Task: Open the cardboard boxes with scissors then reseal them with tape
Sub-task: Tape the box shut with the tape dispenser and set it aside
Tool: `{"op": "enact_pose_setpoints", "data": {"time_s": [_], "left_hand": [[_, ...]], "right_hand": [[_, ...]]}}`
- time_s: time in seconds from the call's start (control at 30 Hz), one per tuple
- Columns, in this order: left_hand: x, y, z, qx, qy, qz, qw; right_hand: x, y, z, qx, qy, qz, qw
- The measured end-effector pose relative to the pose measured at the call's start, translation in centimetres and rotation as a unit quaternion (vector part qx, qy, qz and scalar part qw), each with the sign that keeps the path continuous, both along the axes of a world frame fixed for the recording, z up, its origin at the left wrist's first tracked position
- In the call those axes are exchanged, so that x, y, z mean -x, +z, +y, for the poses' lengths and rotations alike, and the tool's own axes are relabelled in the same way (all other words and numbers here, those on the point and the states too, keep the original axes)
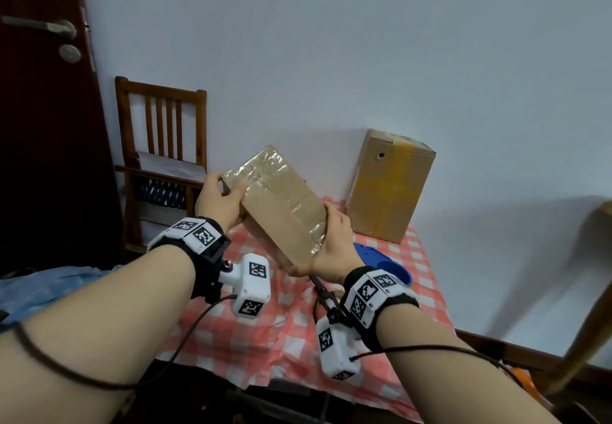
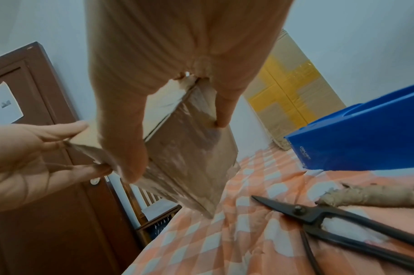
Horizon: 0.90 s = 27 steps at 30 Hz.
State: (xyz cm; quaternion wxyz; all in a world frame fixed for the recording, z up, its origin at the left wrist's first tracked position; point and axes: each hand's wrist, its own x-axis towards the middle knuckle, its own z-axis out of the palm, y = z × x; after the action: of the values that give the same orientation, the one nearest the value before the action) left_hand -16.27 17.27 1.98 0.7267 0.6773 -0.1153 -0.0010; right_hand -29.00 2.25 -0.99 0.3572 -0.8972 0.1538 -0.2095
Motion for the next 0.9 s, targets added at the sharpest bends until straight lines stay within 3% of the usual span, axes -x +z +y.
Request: {"op": "enact_pose_setpoints", "data": {"time_s": [0.1, 0.17, 0.27, 0.37, 0.5, 0.7, 0.83, 0.9], "left_hand": [[-0.4, 0.5, -0.7, 0.022, -0.005, -0.001, 1.0], [-0.8, 0.2, -1.1, -0.021, -0.013, 0.025, 0.999], [-0.8, -1.0, -1.5, -0.114, -0.047, 0.057, 0.991], [0.2, -2.5, -1.5, -0.142, -0.117, 0.136, 0.973], [1.2, -3.0, -1.7, -0.117, -0.198, 0.159, 0.96], [-0.5, -1.6, -3.2, -0.035, -0.176, 0.12, 0.976], [-0.9, -1.5, -3.5, 0.007, -0.183, 0.121, 0.976], [-0.9, -1.5, -3.5, 0.06, -0.169, 0.14, 0.974]], "right_hand": [[-0.5, 0.1, -0.9, -0.081, -0.049, -0.011, 0.995], [-1.1, 0.5, -1.7, -0.168, -0.108, -0.02, 0.98], [-1.5, 1.1, -3.0, -0.361, -0.135, -0.041, 0.922], [-1.6, 1.2, -3.8, -0.492, -0.118, -0.025, 0.862], [-2.4, 0.7, -3.7, -0.576, -0.077, -0.062, 0.811], [-3.5, 0.1, -5.1, -0.697, -0.031, -0.086, 0.711], [-3.9, -1.1, -6.0, -0.723, -0.047, -0.089, 0.684], [-4.3, -1.4, -6.3, -0.715, -0.06, -0.088, 0.691]]}}
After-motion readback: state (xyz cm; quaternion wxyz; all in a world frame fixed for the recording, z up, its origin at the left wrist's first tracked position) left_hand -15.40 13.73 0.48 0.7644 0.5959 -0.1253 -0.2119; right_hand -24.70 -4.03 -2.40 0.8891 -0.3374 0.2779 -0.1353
